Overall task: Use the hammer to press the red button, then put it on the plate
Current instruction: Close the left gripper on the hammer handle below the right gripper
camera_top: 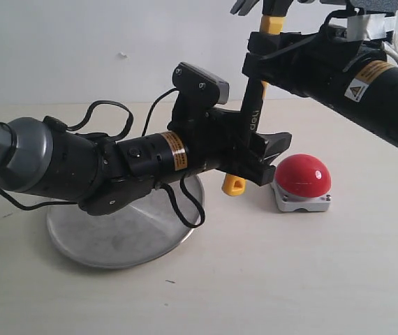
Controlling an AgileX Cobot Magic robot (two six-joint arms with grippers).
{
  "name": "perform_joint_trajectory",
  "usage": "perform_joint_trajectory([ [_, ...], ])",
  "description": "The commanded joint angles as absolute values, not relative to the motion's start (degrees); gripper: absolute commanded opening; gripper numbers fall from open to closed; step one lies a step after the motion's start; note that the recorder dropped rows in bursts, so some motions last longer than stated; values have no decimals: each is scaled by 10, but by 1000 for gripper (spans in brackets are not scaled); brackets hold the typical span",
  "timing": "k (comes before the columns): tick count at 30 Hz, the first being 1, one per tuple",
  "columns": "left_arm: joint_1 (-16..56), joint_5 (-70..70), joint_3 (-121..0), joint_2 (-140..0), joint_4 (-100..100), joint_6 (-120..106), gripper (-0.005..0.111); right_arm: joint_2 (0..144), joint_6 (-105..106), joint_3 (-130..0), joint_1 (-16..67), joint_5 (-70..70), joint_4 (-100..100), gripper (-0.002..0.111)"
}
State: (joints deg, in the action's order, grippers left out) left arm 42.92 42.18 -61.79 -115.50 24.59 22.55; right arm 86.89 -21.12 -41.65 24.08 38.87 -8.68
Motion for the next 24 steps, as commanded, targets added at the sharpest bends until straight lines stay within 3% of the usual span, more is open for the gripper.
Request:
perform_joint_trajectory([
  [1, 428, 418, -621, -1156, 246, 229, 68, 858, -212, -423, 240, 439, -92, 0],
  [3, 428, 418, -621, -1156, 246, 229, 58, 858, -212, -423, 240, 439, -92, 0],
  [5, 428, 417, -621, -1156, 246, 228, 41, 858, -212, -423, 240, 439, -92, 0],
  [6, 428, 417, -621, -1156, 246, 228, 30, 858, -212, -423, 240, 439, -92, 0],
  [7, 428, 415, -621, -1156, 246, 227, 9, 858, -212, -423, 240, 439, -92, 0],
  [8, 428, 414, -621, -1156, 248, 224, 1, 858, -211, -423, 240, 439, -92, 0],
  [17, 428, 396, -621, -1156, 246, 210, 0, 858, -211, -423, 240, 443, -92, 5],
  [20, 428, 393, -621, -1156, 246, 205, 0, 858, -209, -423, 240, 438, -92, 22],
  [24, 428, 396, -621, -1155, 221, 195, 0, 858, -208, -423, 240, 428, -92, 54],
])
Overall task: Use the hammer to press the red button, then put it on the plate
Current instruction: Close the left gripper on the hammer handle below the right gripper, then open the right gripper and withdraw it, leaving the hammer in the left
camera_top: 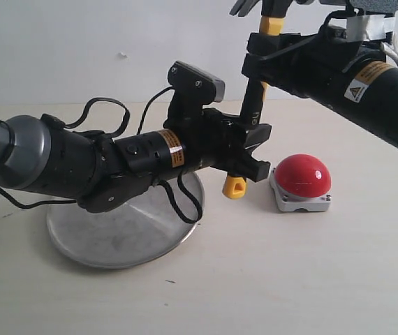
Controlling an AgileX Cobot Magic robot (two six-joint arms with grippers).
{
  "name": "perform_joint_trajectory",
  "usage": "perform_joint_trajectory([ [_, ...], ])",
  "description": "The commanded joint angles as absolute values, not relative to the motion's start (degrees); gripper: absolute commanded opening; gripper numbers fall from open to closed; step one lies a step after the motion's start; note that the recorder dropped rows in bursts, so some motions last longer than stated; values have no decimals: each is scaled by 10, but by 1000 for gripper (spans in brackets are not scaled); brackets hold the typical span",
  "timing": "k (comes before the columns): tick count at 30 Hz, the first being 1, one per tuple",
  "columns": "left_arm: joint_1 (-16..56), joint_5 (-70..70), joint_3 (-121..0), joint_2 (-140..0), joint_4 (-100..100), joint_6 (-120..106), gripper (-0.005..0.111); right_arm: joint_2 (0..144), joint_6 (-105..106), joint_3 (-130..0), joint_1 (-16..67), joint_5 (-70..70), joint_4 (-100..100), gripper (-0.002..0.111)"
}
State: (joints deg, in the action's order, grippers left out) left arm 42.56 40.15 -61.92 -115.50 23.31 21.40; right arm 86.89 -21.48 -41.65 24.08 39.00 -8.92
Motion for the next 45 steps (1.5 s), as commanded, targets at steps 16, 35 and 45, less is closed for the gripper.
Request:
perform_joint_trajectory([
  [16, 344, 384, -510, -1011, 154, 182, 0, 781, 5, -423, 240, 220, 10, 70],
  [35, 449, 302, -413, -947, -21, 52, 0, 657, 419, -315, 240, 197, 443, 0],
  [45, 566, 304, -414, -947, -355, -195, 0, 449, 396, -162, 240, 246, 425, 0],
])
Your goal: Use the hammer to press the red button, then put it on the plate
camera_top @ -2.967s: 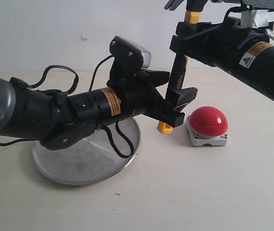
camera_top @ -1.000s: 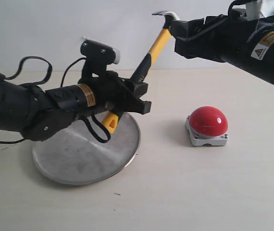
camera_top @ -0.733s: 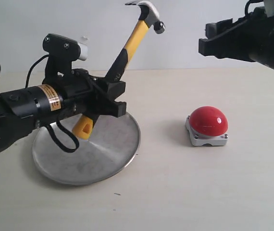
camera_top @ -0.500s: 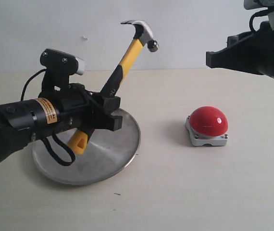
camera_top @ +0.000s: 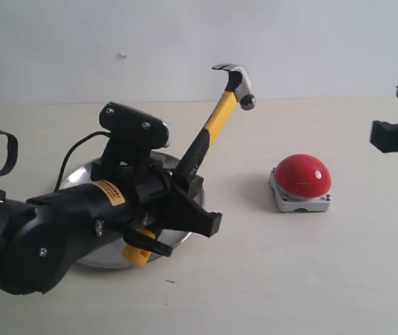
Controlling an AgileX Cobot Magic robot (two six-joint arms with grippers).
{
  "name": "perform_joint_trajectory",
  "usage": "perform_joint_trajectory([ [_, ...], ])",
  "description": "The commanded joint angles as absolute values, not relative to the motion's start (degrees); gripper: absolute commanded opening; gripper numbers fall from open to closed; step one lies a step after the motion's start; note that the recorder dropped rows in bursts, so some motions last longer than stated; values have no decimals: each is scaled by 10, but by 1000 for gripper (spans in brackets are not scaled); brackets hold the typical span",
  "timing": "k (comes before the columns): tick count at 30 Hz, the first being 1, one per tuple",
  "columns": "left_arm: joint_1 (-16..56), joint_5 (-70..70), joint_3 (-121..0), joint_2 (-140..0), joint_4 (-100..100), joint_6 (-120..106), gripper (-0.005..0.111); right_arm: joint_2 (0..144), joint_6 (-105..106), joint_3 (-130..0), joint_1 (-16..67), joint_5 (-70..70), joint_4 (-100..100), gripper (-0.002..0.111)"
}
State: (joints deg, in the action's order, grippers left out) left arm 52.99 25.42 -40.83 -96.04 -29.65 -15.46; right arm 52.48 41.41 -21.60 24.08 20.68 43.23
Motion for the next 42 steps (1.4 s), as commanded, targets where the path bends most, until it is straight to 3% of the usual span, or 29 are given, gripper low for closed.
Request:
perform_joint_trajectory([
  [1, 575, 305, -414, -947, -355, -189, 0, 429, 386, -149, 240, 250, 423, 0],
  [9, 621, 275, -462, -994, -362, -155, 0, 257, 346, -57, 240, 236, 424, 0],
  [17, 624, 232, -533, -1053, -377, -160, 0, 163, 299, -32, 240, 188, 437, 0],
  [22, 624, 224, -551, -1068, -380, -164, 0, 158, 287, -32, 240, 131, 436, 0],
  [42, 618, 220, -559, -1087, -390, -198, 0, 158, 240, -32, 240, 121, 451, 0],
])
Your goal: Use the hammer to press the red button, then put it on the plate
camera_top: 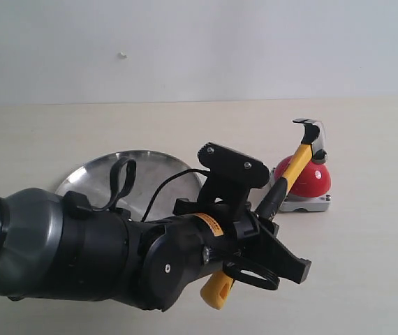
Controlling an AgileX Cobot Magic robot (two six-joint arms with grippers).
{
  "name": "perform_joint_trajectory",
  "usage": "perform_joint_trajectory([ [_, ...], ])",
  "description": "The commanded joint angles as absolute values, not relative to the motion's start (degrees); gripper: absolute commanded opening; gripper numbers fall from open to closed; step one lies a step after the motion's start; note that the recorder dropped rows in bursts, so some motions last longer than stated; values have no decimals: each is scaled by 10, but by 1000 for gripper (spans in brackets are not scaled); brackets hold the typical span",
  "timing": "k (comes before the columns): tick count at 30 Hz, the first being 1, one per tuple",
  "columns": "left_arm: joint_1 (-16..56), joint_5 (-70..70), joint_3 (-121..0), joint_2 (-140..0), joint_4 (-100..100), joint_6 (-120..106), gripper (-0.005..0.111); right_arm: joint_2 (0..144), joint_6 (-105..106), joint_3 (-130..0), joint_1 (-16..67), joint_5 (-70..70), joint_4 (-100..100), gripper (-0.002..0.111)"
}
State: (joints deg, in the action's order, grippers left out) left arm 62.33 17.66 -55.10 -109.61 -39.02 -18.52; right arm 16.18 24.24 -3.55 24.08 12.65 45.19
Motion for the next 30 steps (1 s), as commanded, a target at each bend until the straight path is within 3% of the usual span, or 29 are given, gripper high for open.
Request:
perform_joint_trajectory([
  [1, 617, 222, -559, -1087, -390, -200, 0, 158, 240, -32, 240, 121, 451, 0],
  [30, 595, 169, -580, -1087, -397, -347, 0, 158, 239, -32, 240, 121, 451, 0],
])
